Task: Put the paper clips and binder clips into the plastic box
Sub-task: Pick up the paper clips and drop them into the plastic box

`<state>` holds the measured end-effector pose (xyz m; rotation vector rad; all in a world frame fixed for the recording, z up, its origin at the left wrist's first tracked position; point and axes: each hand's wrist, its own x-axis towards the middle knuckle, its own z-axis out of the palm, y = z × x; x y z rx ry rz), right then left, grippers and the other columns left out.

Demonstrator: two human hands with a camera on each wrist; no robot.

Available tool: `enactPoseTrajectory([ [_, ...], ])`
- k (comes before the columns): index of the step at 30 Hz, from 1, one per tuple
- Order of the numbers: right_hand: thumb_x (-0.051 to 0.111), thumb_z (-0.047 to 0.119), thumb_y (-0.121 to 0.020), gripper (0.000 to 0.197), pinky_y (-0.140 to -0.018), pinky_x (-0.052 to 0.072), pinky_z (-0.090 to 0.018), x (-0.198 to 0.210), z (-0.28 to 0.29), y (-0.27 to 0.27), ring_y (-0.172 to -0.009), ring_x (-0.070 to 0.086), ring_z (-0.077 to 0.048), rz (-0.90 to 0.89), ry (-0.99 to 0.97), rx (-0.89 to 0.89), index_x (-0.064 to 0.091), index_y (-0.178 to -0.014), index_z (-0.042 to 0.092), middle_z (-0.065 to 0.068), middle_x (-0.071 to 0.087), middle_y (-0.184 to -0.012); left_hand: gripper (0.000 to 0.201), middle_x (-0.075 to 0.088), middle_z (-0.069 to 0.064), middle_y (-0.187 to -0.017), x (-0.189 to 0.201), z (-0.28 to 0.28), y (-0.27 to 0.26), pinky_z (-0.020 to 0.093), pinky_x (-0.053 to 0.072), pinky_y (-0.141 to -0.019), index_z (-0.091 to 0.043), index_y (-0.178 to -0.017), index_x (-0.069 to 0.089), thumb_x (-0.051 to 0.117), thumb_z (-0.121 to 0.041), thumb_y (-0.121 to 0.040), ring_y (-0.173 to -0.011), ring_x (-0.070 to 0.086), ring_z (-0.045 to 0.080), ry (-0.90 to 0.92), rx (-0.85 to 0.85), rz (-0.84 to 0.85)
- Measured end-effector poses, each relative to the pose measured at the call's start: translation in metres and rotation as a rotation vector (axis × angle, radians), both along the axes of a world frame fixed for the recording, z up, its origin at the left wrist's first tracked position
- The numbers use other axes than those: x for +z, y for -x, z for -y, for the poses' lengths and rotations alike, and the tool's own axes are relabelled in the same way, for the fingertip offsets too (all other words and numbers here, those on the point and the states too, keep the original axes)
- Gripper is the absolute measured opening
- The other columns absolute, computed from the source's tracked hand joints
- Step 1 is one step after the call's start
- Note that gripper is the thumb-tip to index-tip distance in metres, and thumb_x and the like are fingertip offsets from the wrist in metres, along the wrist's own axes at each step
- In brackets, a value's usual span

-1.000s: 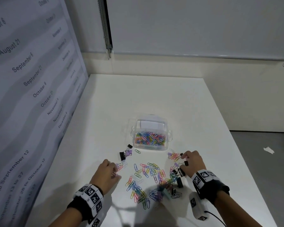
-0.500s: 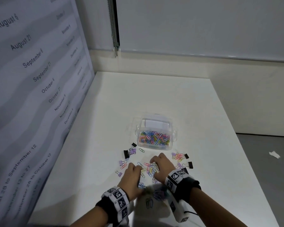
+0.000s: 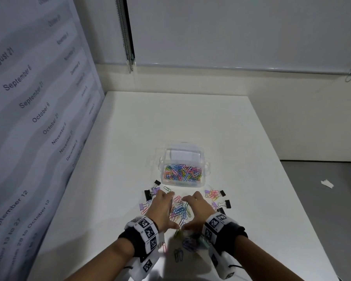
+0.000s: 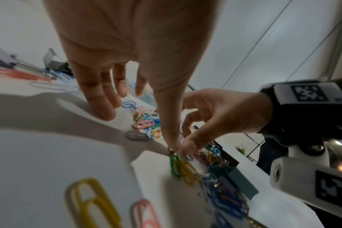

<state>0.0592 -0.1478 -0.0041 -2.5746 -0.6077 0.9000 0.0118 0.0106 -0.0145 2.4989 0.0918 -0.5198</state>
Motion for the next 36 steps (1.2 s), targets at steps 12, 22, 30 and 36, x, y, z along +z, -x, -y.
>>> enactPoseTrajectory([
  [12,0.05,-0.001,-0.076,0.026,-0.066,0.04,-0.015,0.014,0.0,-0.015,-0.066,0.058,-0.006,0.073,-0.164,-0.251,0.072,-0.081,0.011,-0.002,0.069,-0.081,0.03,0.049,0.009,-0.117,-0.003,0.001,-0.007,0.03,0.043,-0.087,-0.014,-0.117,0.056,0.059,-0.022,-0.088,-0.105,0.053,0.025,0.007,-0.027,0.034],
  [22,0.052,-0.001,-0.079,0.025,-0.057,0.039,-0.004,0.056,-0.008,-0.06,-0.067,0.055,-0.01,0.185,-0.374,-0.418,0.07,-0.091,0.01,0.0,0.065,-0.085,0.012,0.048,0.002,-0.067,0.004,-0.01,-0.019,0.023,0.036,-0.06,-0.009,-0.084,0.052,0.052,-0.016,-0.094,-0.063,0.05,0.014,0.213,0.186,-0.067],
  [30,0.06,0.016,-0.08,0.017,-0.083,0.05,-0.03,0.029,-0.01,-0.038,-0.082,0.052,-0.013,0.118,-0.104,-0.099,0.063,-0.097,0.018,-0.002,0.062,-0.102,0.016,0.061,0.01,-0.073,0.027,-0.014,-0.038,0.018,0.057,-0.052,-0.003,-0.092,0.057,0.042,0.004,-0.095,-0.048,0.066,0.007,0.804,0.51,-0.169],
  [36,0.078,0.042,-0.063,0.087,-0.1,0.041,-0.039,-0.002,-0.013,-0.009,-0.117,0.039,-0.028,0.047,0.04,0.097,0.036,-0.136,0.021,-0.012,0.035,-0.129,0.027,0.062,0.012,-0.092,0.045,-0.012,-0.068,0.012,0.056,-0.059,0.005,-0.119,0.053,0.038,0.003,-0.096,-0.058,0.068,0.004,0.942,0.558,-0.15],
])
